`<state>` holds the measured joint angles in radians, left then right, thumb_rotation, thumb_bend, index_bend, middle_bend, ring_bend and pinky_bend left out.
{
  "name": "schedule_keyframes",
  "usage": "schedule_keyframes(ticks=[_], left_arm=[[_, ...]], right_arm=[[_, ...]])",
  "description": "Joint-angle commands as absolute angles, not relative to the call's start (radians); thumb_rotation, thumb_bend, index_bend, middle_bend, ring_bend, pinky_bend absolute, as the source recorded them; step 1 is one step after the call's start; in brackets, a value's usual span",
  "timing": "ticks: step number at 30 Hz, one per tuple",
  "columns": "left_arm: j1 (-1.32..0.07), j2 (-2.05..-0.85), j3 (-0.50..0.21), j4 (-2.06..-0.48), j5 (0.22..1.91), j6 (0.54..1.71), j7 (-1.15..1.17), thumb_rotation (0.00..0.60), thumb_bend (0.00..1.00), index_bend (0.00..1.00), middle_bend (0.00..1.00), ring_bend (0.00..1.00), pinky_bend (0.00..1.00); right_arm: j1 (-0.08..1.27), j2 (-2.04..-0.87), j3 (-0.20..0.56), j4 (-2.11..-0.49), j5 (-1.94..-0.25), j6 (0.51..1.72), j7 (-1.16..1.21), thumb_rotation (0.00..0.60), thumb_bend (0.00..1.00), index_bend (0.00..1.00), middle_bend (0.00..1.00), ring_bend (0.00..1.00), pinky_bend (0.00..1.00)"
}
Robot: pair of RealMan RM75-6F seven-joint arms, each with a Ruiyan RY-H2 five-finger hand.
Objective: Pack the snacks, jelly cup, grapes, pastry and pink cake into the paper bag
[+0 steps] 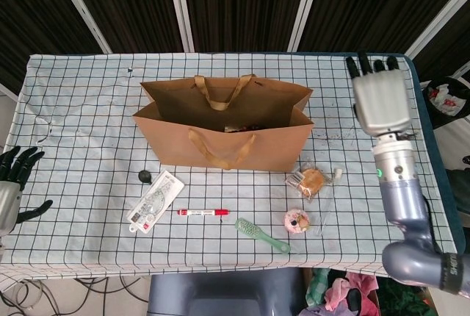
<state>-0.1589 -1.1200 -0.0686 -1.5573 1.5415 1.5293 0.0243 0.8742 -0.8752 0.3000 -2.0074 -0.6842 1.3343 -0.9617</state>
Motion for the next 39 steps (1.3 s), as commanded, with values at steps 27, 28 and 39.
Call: schedule_keyframes(ticks=[27, 28, 39], left_arm=[[-0.164, -1.162, -0.070, -1.553, 1.527, 1.510, 0.127, 0.600, 0.09, 0.14, 0.10, 0.01, 0.09], [-0.165, -1.164, -0.071, -1.554, 1.525, 1.509, 0.134, 0.600, 0.09, 0.14, 0.10, 0.01, 0.09], [-0.170, -1.179, -0.065, -1.559, 1.521, 1.489, 0.175, 0.600, 0.09, 0.14, 0.10, 0.01, 0.09]], right_arm=[[0.731, -1.017, -0.003, -1.716, -1.156, 0.899, -0.599, 0.600, 0.16, 0.01, 0.05, 0.13, 0.18], [0.726, -1.024, -0.008, -1.706, -1.176, 0.895, -0.578, 0.600, 0.16, 0.01, 0.05, 0.13, 0.18], [0.704, -1.123, -0.039, -1.598, -1.313, 0.848, -0.403, 0.600, 0.16, 0.01, 0.05, 0.13, 0.18]])
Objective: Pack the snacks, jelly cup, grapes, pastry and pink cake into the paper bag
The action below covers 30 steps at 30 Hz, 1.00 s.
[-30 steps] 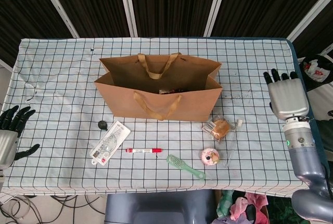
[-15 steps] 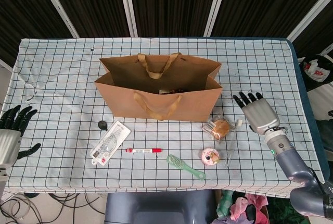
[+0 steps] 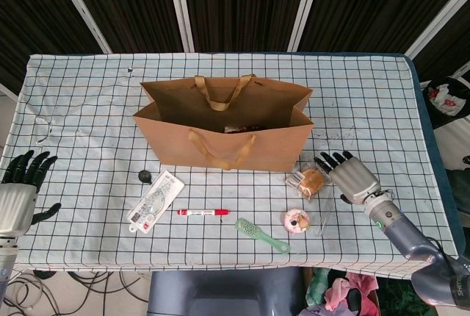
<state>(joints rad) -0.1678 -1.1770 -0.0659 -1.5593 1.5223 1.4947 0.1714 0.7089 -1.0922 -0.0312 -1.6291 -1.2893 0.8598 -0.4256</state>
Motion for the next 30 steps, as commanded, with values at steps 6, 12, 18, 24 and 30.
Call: schedule_keyframes(ticks=[6, 12, 18, 24, 30], left_arm=[[-0.175, -1.180, -0.062, -1.557, 1.523, 1.479, 0.174, 0.600, 0.09, 0.14, 0.09, 0.01, 0.09], [-0.178, -1.179, -0.058, -1.555, 1.528, 1.472, 0.170, 0.600, 0.09, 0.14, 0.09, 0.01, 0.09], [-0.178, -1.178, -0.059, -1.555, 1.523, 1.468, 0.170, 0.600, 0.09, 0.14, 0.09, 0.01, 0.09], [-0.179, -1.178, -0.060, -1.555, 1.521, 1.467, 0.170, 0.600, 0.09, 0.14, 0.09, 0.01, 0.09], [-0.181, -1.178, -0.060, -1.553, 1.516, 1.460, 0.173, 0.600, 0.09, 0.14, 0.09, 0.01, 0.09]], right_arm=[[0.697, -1.218, -0.036, -1.499, -1.365, 0.870, -0.373, 0.600, 0.16, 0.01, 0.05, 0.12, 0.18], [0.704, -1.273, -0.028, -1.443, -1.384, 0.864, -0.356, 0.600, 0.16, 0.01, 0.05, 0.12, 0.18], [0.708, -1.320, -0.017, -1.403, -1.387, 0.862, -0.358, 0.600, 0.16, 0.01, 0.08, 0.13, 0.18], [0.717, -1.353, -0.006, -1.367, -1.380, 0.842, -0.355, 0.600, 0.16, 0.05, 0.14, 0.17, 0.18], [0.720, -1.359, -0.005, -1.358, -1.385, 0.835, -0.352, 0.600, 0.16, 0.16, 0.22, 0.23, 0.18]])
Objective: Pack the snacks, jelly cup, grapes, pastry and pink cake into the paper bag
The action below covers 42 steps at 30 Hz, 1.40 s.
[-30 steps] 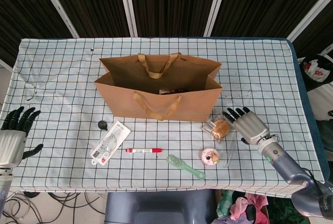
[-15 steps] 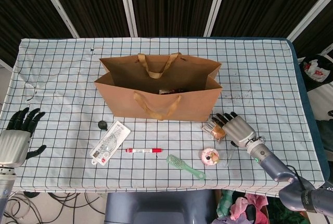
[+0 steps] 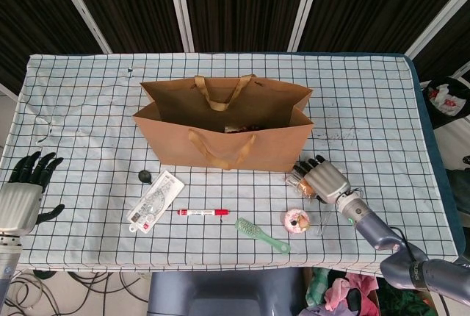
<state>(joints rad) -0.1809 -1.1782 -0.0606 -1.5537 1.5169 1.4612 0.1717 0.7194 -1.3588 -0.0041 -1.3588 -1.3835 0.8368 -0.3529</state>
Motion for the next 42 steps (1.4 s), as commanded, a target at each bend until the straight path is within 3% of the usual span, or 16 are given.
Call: schedule_keyframes(ticks=[1, 13, 27, 33, 42], left_arm=[[-0.182, -1.179, -0.060, -1.553, 1.516, 1.459, 0.174, 0.600, 0.09, 0.14, 0.09, 0.01, 0.09], [-0.180, -1.178, -0.058, -1.555, 1.520, 1.463, 0.175, 0.600, 0.09, 0.14, 0.09, 0.01, 0.09], [-0.179, -1.175, -0.057, -1.556, 1.522, 1.466, 0.170, 0.600, 0.09, 0.14, 0.09, 0.01, 0.09], [-0.178, -1.174, -0.058, -1.556, 1.521, 1.466, 0.168, 0.600, 0.09, 0.14, 0.09, 0.01, 0.09], [-0.174, -1.162, -0.058, -1.562, 1.526, 1.476, 0.144, 0.600, 0.09, 0.14, 0.09, 0.01, 0.09]], right_arm=[[0.720, -1.359, -0.005, -1.357, -1.385, 0.833, -0.353, 0.600, 0.17, 0.18, 0.23, 0.25, 0.19], [0.702, -1.389, -0.003, -1.330, -1.414, 0.880, -0.337, 0.600, 0.36, 0.35, 0.36, 0.39, 0.26], [0.649, -1.342, 0.041, -1.381, -1.420, 1.003, -0.225, 0.600, 0.38, 0.36, 0.37, 0.40, 0.26], [0.586, -1.266, 0.106, -1.439, -1.398, 1.157, -0.177, 0.600, 0.38, 0.37, 0.37, 0.40, 0.26], [0.501, -1.158, 0.288, -1.491, -1.307, 1.438, -0.207, 0.600, 0.37, 0.37, 0.36, 0.41, 0.26]])
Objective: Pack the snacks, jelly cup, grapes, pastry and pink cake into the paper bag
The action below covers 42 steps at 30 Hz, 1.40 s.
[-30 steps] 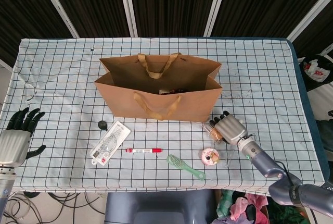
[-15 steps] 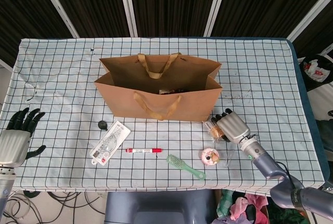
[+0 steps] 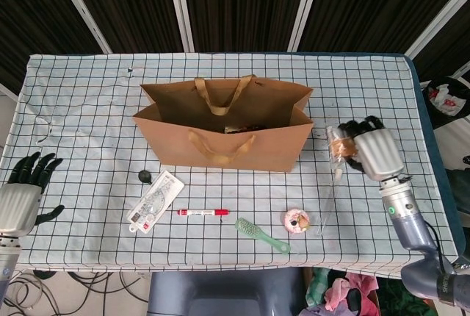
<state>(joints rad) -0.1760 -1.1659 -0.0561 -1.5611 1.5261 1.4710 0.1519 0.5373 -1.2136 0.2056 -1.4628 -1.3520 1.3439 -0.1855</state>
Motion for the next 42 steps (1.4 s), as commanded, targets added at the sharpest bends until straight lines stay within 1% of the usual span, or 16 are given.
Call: schedule_keyframes(ticks=[1, 4, 7, 11, 15, 18, 24, 28, 33, 35, 37, 38, 39, 40, 42], left_arm=[[-0.173, -1.160, -0.059, -1.563, 1.526, 1.479, 0.141, 0.600, 0.09, 0.14, 0.09, 0.01, 0.09], [-0.172, -1.158, -0.059, -1.562, 1.529, 1.482, 0.133, 0.600, 0.09, 0.14, 0.09, 0.01, 0.09], [-0.174, -1.156, -0.055, -1.562, 1.532, 1.474, 0.129, 0.600, 0.09, 0.14, 0.09, 0.01, 0.09], [-0.177, -1.153, -0.052, -1.564, 1.536, 1.468, 0.123, 0.600, 0.09, 0.14, 0.09, 0.01, 0.09], [-0.177, -1.149, -0.055, -1.563, 1.534, 1.469, 0.113, 0.600, 0.09, 0.14, 0.09, 0.01, 0.09], [-0.178, -1.146, -0.055, -1.560, 1.531, 1.465, 0.103, 0.600, 0.09, 0.14, 0.09, 0.01, 0.09], [-0.182, -1.144, -0.056, -1.555, 1.531, 1.459, 0.092, 0.600, 0.09, 0.14, 0.09, 0.01, 0.09], [-0.182, -1.143, -0.055, -1.554, 1.534, 1.458, 0.089, 0.600, 0.09, 0.14, 0.08, 0.01, 0.09], [-0.186, -1.145, -0.046, -1.552, 1.545, 1.451, 0.090, 0.600, 0.09, 0.14, 0.08, 0.01, 0.09], [-0.187, -1.144, -0.045, -1.552, 1.548, 1.449, 0.088, 0.600, 0.09, 0.14, 0.08, 0.01, 0.09], [-0.187, -1.144, -0.045, -1.551, 1.548, 1.448, 0.087, 0.600, 0.09, 0.14, 0.08, 0.01, 0.09], [-0.187, -1.143, -0.045, -1.551, 1.547, 1.448, 0.086, 0.600, 0.09, 0.14, 0.08, 0.01, 0.09], [-0.187, -1.143, -0.046, -1.551, 1.546, 1.449, 0.086, 0.600, 0.09, 0.14, 0.08, 0.01, 0.09], [-0.187, -1.143, -0.047, -1.551, 1.545, 1.450, 0.085, 0.600, 0.09, 0.14, 0.08, 0.01, 0.09], [-0.186, -1.144, -0.049, -1.550, 1.543, 1.452, 0.086, 0.600, 0.09, 0.14, 0.08, 0.01, 0.09]], right_arm=[[0.500, -1.148, 0.304, -1.498, -1.302, 1.456, -0.218, 0.600, 0.37, 0.37, 0.36, 0.41, 0.26], [0.504, -1.127, 0.357, -1.538, -1.286, 1.496, -0.223, 0.600, 0.36, 0.37, 0.36, 0.41, 0.26], [0.535, -1.109, 0.413, -1.593, -1.283, 1.502, -0.215, 0.600, 0.36, 0.38, 0.36, 0.41, 0.26], [0.598, -1.097, 0.454, -1.651, -1.285, 1.453, -0.241, 0.600, 0.36, 0.37, 0.35, 0.41, 0.26], [0.690, -1.111, 0.491, -1.699, -1.255, 1.357, -0.277, 0.600, 0.36, 0.37, 0.35, 0.41, 0.26], [0.770, -1.141, 0.503, -1.703, -1.210, 1.268, -0.335, 0.600, 0.36, 0.37, 0.35, 0.41, 0.26], [0.903, -1.227, 0.508, -1.672, -1.112, 1.134, -0.422, 0.600, 0.36, 0.37, 0.35, 0.41, 0.26], [0.961, -1.279, 0.492, -1.647, -1.074, 1.087, -0.469, 0.600, 0.36, 0.37, 0.35, 0.41, 0.26], [1.004, -1.324, 0.468, -1.634, -1.046, 1.062, -0.521, 0.600, 0.35, 0.37, 0.34, 0.40, 0.26], [1.011, -1.328, 0.461, -1.636, -1.033, 1.054, -0.531, 0.600, 0.31, 0.33, 0.32, 0.38, 0.26], [1.013, -1.327, 0.459, -1.645, -1.015, 1.050, -0.537, 0.600, 0.22, 0.25, 0.28, 0.33, 0.25], [1.012, -1.324, 0.458, -1.654, -1.000, 1.045, -0.537, 0.600, 0.19, 0.23, 0.26, 0.32, 0.25], [1.011, -1.321, 0.459, -1.660, -0.991, 1.043, -0.537, 0.600, 0.14, 0.19, 0.23, 0.28, 0.25], [1.010, -1.315, 0.461, -1.672, -0.971, 1.038, -0.538, 0.600, 0.11, 0.16, 0.20, 0.25, 0.25], [1.009, -1.299, 0.465, -1.699, -0.938, 1.032, -0.541, 0.600, 0.10, 0.12, 0.14, 0.21, 0.25]])
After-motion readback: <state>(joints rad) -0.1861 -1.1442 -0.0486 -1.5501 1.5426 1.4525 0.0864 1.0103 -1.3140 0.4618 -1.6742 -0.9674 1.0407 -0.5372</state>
